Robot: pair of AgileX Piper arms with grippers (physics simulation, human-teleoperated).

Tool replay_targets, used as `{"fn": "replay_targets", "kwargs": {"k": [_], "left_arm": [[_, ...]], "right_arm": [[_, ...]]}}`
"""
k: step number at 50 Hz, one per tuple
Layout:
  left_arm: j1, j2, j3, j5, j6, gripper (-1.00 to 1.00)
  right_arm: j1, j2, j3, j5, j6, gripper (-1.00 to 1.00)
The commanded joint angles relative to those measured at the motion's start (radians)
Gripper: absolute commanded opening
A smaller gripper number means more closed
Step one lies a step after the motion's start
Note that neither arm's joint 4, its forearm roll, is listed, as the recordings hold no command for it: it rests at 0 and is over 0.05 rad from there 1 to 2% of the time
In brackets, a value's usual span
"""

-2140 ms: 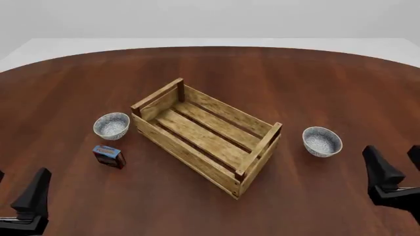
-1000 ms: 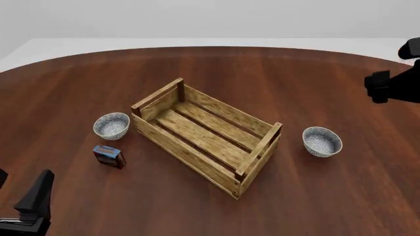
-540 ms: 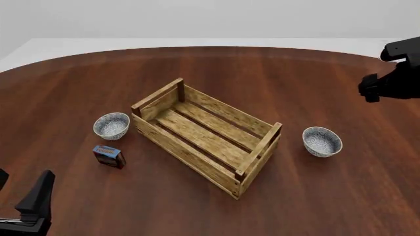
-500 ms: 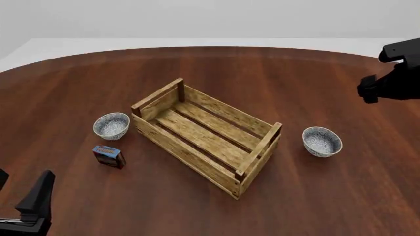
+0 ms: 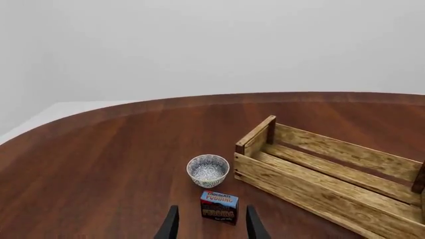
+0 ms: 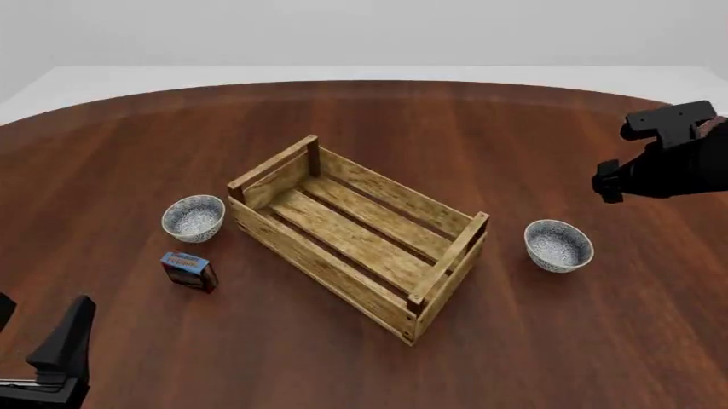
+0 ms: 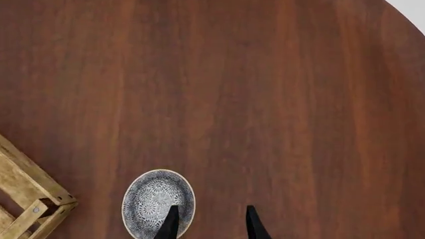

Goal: Stack the right bowl on the left bowl and place them in the tray.

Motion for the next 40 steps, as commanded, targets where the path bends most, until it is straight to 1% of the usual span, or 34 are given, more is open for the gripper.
{"fn": "replay_targets", "kwargs": {"k": [1, 19, 40], "left_arm": [[0.001, 0.0, 0.0, 0.001, -0.002, 1.0], [0.001, 0.001, 0.0, -0.001, 0.004, 1.0], [0.002, 0.0, 0.0, 0.001, -0.012, 1.0]], "right_arm": [[0.005, 0.055, 0.02, -0.037, 0.019, 1.0], [0.006, 0.115, 0.056, -0.1, 0.04, 1.0], [0.006, 0.179, 0.098, -0.167, 0.057, 1.0]]}}
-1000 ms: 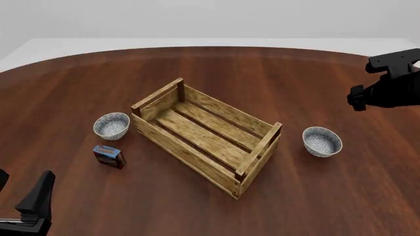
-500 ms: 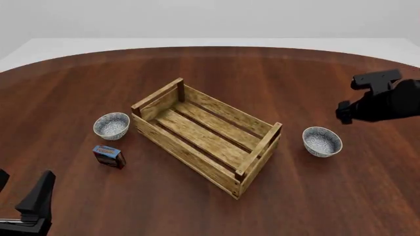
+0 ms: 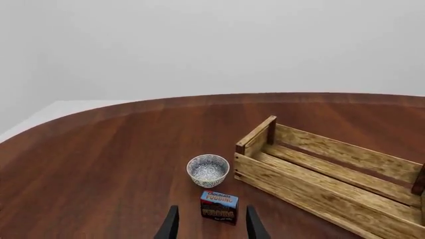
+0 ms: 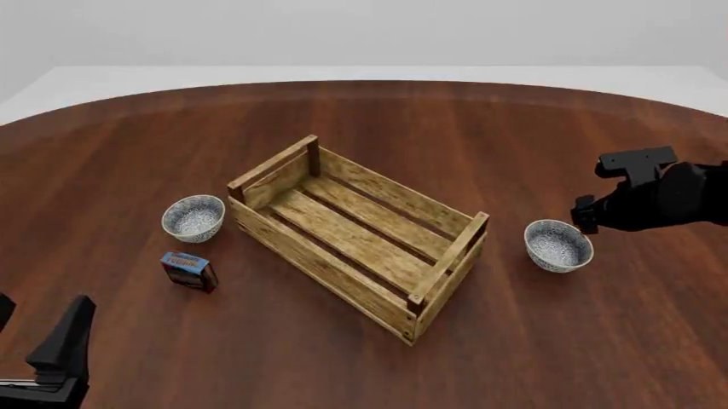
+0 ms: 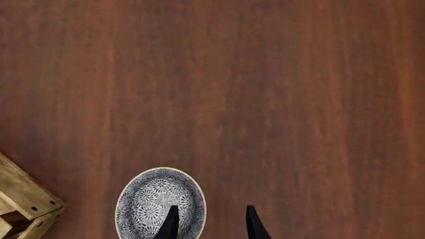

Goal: Stack the right bowl on the left bowl and place them in the tray.

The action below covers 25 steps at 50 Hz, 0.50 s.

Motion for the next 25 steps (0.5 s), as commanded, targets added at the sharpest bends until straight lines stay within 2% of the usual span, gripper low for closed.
{"fn": "replay_targets", "kwargs": {"k": [1, 25], "left_arm": [[-0.003, 0.0, 0.0, 0.001, -0.005, 1.0], [-0.005, 0.0, 0.0, 0.004, -0.003, 1.0]], "right_arm": [[0.004, 0.037, 0.02, -0.037, 0.014, 1.0], [0.007, 0.131, 0.046, -0.116, 0.024, 1.0]]}}
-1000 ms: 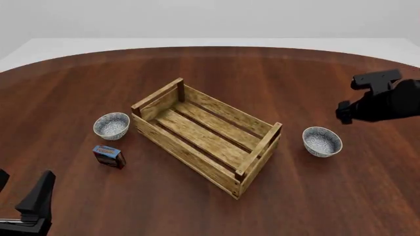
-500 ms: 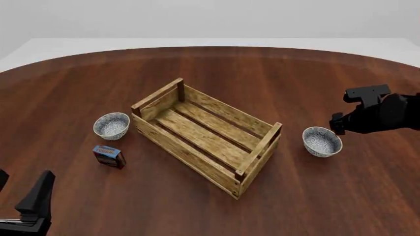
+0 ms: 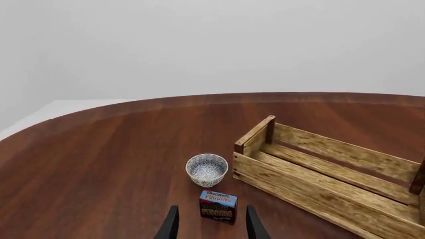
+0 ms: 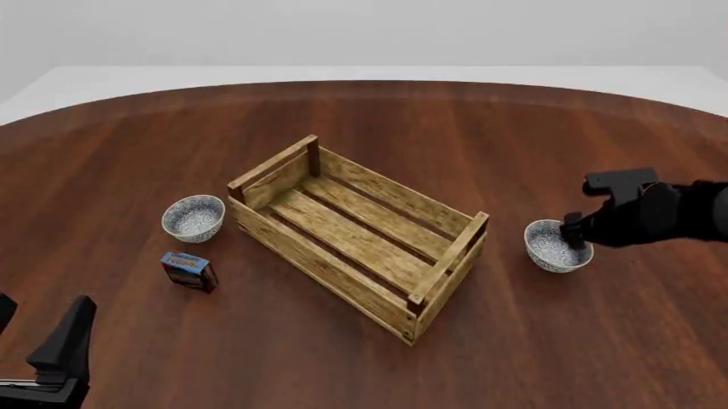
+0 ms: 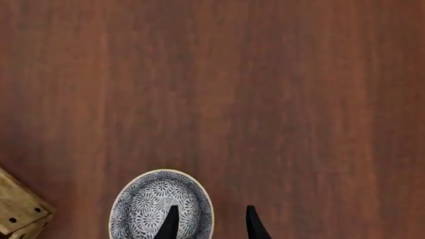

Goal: Stack the right bowl on the left bowl and place them in the tray.

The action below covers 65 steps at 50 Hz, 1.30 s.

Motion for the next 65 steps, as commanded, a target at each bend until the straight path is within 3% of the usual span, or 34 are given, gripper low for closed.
{"fn": "replay_targets", "kwargs": {"k": [1, 27, 28, 44, 65], "left_arm": [[-0.001, 0.0, 0.0, 0.002, 0.0, 1.0], [0.002, 0.005, -0.001, -0.001, 0.0, 1.0], [0.002, 0.005, -0.001, -0.001, 0.0, 1.0], [0.003, -0.001, 0.0, 0.002, -0.004, 1.0], [0.006, -0.001, 0.0, 0.002, -0.009, 1.0]], "right_arm": [[-0.001, 0.043, 0.017, -0.04, 0.005, 1.0], [0.005, 0.103, 0.038, -0.09, 0.02, 1.0], [0.006, 0.102, 0.038, -0.09, 0.021, -1.0], [0.022, 0.063, 0.042, -0.071, 0.027, -1.0], [0.037, -0.124, 0.033, 0.009, 0.06, -1.0]]}}
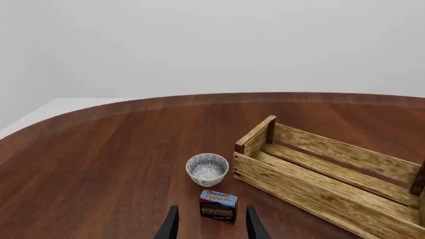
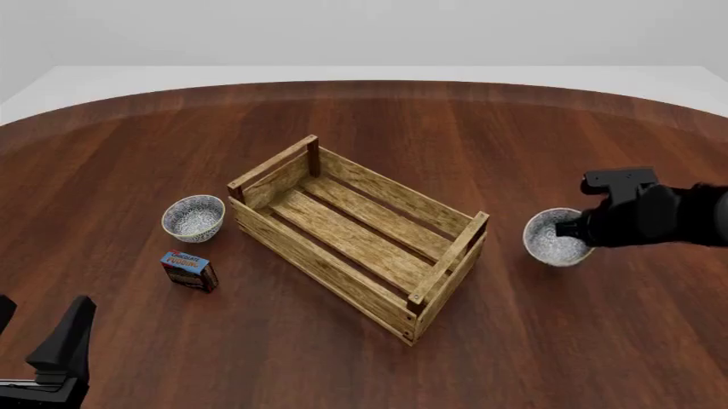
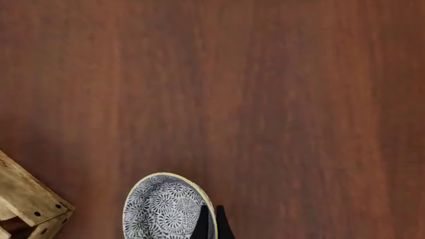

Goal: Stack the right bowl on the left bowl and place them in the tray.

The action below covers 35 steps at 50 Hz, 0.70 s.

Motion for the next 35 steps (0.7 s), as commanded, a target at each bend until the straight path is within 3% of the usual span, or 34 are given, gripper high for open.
{"fn": "replay_targets", "kwargs": {"k": [1, 17, 35], "left_arm": [[0.001, -0.001, 0.0, 0.001, -0.002, 1.0], [-0.001, -0.001, 0.0, -0.001, -0.001, 1.0], [-0.007, 0.0, 0.0, -0.004, 0.004, 1.0]], "right_arm": [[0.014, -0.092, -0.007, 0.043, 0.026, -1.0], [0.016, -0.247, -0.018, 0.086, 0.035, -1.0], [0.119, -0.488, -0.012, 0.15, 0.1, -1.0]]}}
